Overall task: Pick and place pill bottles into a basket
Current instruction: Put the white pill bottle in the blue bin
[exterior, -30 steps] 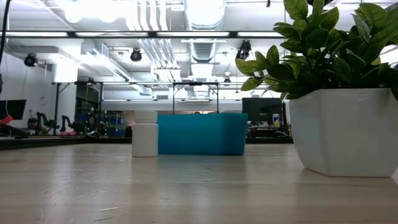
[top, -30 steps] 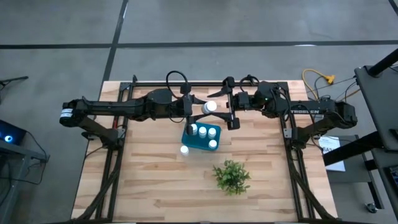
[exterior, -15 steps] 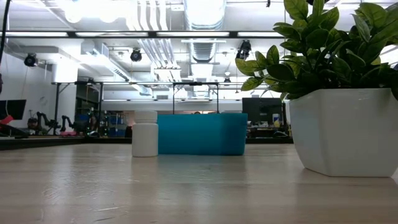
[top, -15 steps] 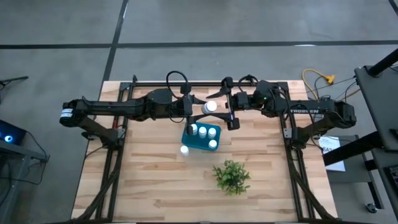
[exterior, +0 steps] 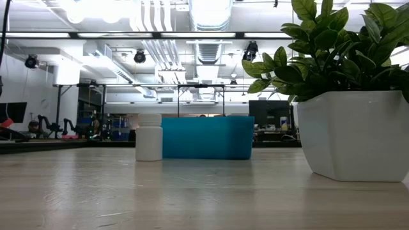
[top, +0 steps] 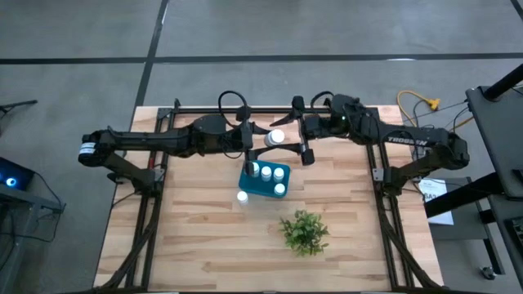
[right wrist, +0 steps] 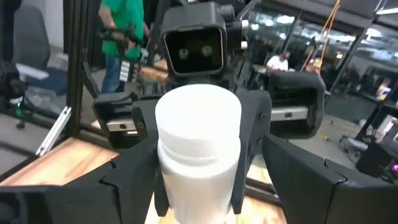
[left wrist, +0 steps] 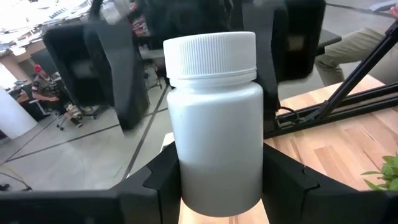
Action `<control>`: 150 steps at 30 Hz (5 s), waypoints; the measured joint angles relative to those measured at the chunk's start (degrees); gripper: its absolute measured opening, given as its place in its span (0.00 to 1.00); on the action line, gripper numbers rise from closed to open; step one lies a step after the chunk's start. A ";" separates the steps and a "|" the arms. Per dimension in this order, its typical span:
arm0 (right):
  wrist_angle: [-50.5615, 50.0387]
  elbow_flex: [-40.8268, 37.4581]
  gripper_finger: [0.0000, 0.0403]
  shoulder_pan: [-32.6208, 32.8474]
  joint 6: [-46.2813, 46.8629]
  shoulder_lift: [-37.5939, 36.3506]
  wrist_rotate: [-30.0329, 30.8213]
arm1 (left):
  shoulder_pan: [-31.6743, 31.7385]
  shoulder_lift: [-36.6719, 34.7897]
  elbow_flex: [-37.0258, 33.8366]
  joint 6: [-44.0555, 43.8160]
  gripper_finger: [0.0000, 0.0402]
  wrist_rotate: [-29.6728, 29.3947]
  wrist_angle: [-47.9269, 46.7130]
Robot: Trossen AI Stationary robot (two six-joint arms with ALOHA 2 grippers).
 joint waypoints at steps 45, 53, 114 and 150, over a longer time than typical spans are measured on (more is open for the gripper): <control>-46.52 21.08 0.63 5.44 -0.41 -0.29 27.32 | 3.36 -0.31 5.02 -1.48 0.37 -1.24 -25.24; -47.73 21.42 0.63 7.80 1.03 2.04 27.27 | 3.43 -0.22 4.73 -1.53 0.37 -1.24 -27.11; -55.18 36.59 0.63 10.17 -3.96 22.15 27.01 | 3.47 -0.22 3.08 -2.93 0.37 -0.77 -30.51; -53.40 36.55 0.51 8.20 -3.97 22.03 22.57 | 3.47 -0.22 3.32 -2.91 0.37 0.46 -30.44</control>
